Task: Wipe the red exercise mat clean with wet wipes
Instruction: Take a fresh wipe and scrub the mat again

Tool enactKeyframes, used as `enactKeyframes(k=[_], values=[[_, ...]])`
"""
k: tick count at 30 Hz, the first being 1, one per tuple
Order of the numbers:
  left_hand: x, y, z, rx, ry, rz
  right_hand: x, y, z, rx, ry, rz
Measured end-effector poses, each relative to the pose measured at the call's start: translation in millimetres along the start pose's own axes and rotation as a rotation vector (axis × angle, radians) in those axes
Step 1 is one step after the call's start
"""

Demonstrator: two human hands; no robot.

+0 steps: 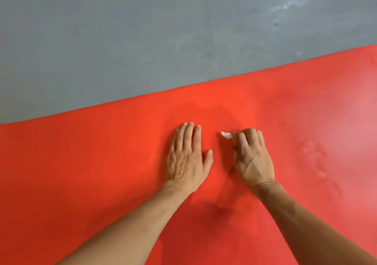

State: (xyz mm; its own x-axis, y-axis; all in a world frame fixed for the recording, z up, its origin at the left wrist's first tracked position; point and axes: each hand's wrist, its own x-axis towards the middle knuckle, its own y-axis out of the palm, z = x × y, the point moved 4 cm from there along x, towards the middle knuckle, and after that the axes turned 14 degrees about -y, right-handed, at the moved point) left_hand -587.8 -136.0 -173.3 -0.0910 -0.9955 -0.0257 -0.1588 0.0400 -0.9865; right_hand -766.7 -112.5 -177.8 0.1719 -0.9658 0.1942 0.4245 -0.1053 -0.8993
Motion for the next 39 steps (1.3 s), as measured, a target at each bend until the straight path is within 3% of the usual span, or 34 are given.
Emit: enactKeyframes(k=[10, 14, 18, 20, 21, 24, 26, 32, 39], values=[[1, 3, 6, 0.051, 0.043, 0.013, 2, -5, 3, 0.036, -0.066, -0.108], [-1, 3, 6, 0.042, 0.045, -0.003, 2, 0, 18, 0.131, -0.012, -0.123], [2, 6, 7, 0.039, 0.036, -0.005, 4, 14, 60, 0.203, -0.276, 0.029], [1, 5, 7, 0.036, 0.039, -0.003, 10, 4, 42, 0.181, -0.357, 0.071], [1, 4, 6, 0.039, 0.047, 0.003, 16, -3, 24, 0.169, -0.338, 0.044], [1, 3, 6, 0.067, 0.055, 0.010, 35, -32, -47, 0.210, 0.078, -0.124], [1, 4, 5, 0.082, 0.052, 0.015, 43, -40, -59, 0.142, 0.190, -0.137], [2, 4, 6, 0.077, 0.059, 0.010, 50, -29, -15, 0.077, 0.115, -0.061], [1, 4, 5, 0.057, 0.061, 0.005, 40, -28, -27, 0.000, 0.087, 0.122]])
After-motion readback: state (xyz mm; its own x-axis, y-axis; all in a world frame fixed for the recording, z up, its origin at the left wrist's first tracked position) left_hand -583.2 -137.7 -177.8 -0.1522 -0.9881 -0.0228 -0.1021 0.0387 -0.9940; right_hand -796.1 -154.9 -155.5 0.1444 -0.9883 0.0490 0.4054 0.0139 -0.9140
